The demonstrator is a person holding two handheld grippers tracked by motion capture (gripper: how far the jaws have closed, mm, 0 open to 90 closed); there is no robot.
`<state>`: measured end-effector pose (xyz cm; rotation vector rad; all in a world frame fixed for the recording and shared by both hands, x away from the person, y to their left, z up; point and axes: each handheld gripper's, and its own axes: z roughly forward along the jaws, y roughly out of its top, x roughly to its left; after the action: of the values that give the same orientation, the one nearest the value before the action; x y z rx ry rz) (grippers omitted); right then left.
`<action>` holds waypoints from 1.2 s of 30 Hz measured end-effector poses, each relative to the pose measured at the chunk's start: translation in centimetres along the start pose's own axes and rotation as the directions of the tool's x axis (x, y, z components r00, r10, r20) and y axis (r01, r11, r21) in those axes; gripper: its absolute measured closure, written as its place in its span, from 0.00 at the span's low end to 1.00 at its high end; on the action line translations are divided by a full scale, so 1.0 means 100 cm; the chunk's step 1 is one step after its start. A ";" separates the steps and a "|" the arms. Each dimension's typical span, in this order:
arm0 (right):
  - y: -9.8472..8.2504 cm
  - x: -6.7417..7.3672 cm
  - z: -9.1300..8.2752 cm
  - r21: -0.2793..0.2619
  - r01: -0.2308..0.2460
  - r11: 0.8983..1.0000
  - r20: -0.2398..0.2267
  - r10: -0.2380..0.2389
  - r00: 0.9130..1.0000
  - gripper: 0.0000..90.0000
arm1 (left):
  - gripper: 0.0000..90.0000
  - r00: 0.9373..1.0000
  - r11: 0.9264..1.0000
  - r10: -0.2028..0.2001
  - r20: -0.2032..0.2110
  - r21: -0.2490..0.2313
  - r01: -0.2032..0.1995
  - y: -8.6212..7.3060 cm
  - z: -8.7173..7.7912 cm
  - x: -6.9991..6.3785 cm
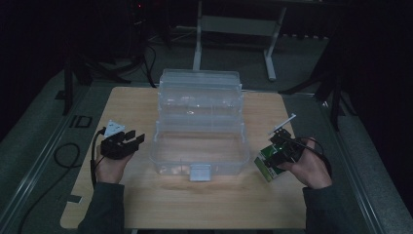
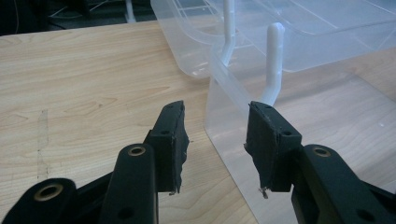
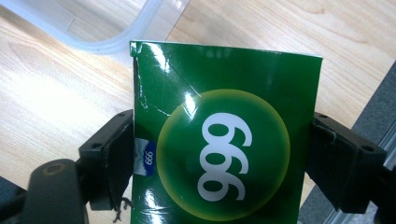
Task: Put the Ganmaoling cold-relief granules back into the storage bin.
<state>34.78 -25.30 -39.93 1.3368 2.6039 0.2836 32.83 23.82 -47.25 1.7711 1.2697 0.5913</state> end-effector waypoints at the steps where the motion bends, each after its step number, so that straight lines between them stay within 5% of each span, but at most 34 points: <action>1: 0.000 0.000 0.000 0.000 0.000 1.000 0.000 0.000 1.000 0.19 | 0.63 1.000 1.000 0.000 0.000 0.000 0.000 0.000 0.000 0.000; 36: 0.037 -0.009 -0.029 -0.051 0.100 0.994 0.019 -0.099 0.995 0.19 | 0.63 1.000 1.000 0.001 -0.001 0.004 -0.001 -0.001 0.000 0.001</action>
<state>37.39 -24.18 -36.13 1.1832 2.6212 0.3204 32.79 23.89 -47.30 1.7753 1.2709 0.5904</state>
